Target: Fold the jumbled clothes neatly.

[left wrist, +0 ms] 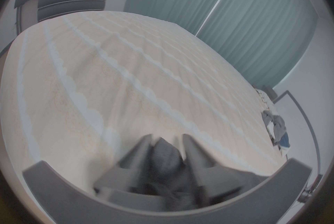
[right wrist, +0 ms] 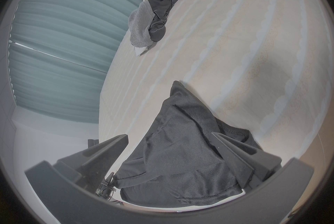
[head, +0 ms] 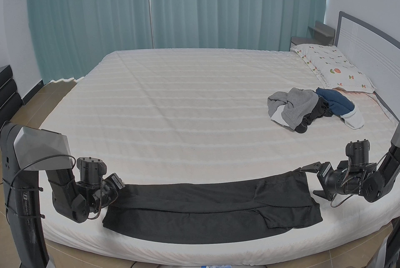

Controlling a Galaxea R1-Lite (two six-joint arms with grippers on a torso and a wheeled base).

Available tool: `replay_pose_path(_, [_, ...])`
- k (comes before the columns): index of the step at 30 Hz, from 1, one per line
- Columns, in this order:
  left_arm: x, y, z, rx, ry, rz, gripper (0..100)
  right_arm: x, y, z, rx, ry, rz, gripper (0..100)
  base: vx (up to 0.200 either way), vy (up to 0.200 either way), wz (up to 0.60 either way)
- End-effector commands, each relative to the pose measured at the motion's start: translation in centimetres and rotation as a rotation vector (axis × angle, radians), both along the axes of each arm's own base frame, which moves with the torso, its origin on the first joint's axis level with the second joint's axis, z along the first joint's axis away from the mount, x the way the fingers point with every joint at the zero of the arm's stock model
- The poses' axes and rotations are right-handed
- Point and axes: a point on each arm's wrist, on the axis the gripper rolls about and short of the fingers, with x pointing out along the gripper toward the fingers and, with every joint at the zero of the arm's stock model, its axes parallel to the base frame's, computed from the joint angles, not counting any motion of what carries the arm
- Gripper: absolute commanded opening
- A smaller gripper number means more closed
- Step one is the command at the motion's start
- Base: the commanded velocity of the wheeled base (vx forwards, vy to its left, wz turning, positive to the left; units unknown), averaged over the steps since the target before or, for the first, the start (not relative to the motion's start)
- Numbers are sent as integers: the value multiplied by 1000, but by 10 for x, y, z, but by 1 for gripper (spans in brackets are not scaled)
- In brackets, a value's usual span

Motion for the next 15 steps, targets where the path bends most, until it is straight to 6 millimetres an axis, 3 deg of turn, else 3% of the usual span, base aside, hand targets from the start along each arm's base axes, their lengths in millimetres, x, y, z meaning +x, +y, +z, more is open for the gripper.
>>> replay_pose_path(1, [5,4,2,-19,-34,29,0,0,0,0,0,1,0,100,0,0,0])
replay_pose_path(7, [10,13,6,-23,-99,63,0,0,-1,0,0,1,-5,100,0,0,0])
replay_pose_path(15, [9,13,-3,-17,-77,57,0,0,-1,-1,1,2,-2,100,0,0,0])
